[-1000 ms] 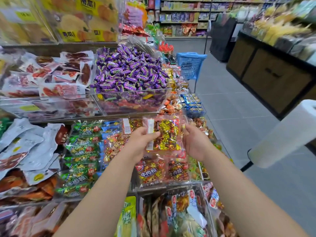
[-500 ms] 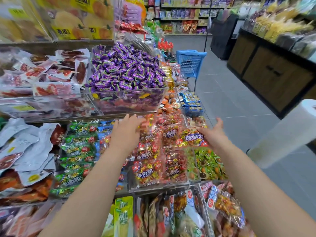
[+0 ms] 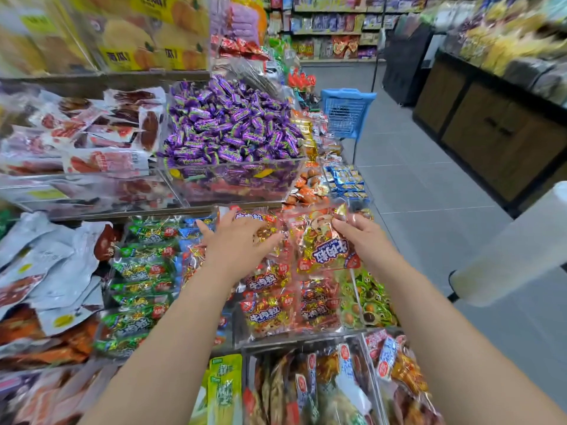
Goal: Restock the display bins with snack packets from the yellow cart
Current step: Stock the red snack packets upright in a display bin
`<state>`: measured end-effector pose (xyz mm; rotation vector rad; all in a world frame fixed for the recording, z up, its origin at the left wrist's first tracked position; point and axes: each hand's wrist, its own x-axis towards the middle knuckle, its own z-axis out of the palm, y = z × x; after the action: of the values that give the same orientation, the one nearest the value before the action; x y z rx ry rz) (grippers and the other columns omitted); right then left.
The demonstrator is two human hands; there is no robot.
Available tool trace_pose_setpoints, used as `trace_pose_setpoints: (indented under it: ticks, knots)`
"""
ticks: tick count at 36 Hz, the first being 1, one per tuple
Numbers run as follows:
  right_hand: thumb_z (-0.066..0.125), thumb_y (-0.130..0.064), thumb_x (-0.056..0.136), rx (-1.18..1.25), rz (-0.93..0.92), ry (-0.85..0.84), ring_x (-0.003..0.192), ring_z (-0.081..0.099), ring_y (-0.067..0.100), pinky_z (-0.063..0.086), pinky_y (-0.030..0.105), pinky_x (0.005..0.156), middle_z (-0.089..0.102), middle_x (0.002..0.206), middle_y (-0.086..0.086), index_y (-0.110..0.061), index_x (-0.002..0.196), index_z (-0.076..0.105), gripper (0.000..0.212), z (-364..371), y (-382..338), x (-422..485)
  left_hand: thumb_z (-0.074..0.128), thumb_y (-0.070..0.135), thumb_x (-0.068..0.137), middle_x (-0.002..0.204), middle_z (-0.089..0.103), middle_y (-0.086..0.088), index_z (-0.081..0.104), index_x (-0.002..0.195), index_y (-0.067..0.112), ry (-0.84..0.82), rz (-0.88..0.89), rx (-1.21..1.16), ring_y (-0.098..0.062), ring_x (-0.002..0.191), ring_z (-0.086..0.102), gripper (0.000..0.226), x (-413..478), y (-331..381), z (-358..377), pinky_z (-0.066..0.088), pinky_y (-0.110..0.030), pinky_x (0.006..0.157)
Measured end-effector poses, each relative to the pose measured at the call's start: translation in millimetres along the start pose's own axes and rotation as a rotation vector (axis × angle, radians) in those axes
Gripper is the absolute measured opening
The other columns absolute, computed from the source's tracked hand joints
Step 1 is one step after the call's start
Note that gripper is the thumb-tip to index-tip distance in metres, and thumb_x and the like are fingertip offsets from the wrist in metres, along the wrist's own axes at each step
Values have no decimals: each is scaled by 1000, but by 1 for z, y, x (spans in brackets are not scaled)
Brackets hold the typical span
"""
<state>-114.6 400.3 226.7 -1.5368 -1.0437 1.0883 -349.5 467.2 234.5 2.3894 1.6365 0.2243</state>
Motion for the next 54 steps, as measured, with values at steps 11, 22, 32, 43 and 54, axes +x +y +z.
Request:
trace_pose_setpoints:
  ticks: [11,22,32,43,54]
  knots:
    - [77,-48,64,96,81,-253,81,71,20,55,32,67,74,91,3,-28,92,73,35,-12,-28,10,79,45,71,104,71,8,72,91,33,-218,-77,-954,-13,97,65,24,5,44,-19,50,-44,95]
    - [82,-25,59,505,220,6,74,69,18,53,32,60,72,92,1,-16,139,37,92,1,17,-2,68,46,83,82,67,18,66,82,35,-52,-147,-1022,-4,74,64,12,7,51,15,52,-21,61]
    - [62,-17,82,-1007,-179,-157,103,59,22,44,25,73,61,120,1,-28,131,45,52,-10,-12,34,35,63,92,161,11,-9,27,147,42,-86,-53,200,-38,147,-5,59,33,-1,19,0,-65,112]
    - [47,-2,86,-1535,-275,-323,78,54,27,39,31,53,58,93,5,-25,137,31,58,34,25,58,42,71,86,162,3,-9,31,136,37,-120,-153,89,-35,147,-9,62,30,-17,29,8,-73,106]
    - [59,-21,83,-1696,-374,-149,128,29,31,22,42,110,30,138,10,-21,147,9,82,35,46,74,41,51,96,161,9,-2,24,143,30,-53,-191,-10,-30,148,-9,55,33,-20,29,13,-74,105]
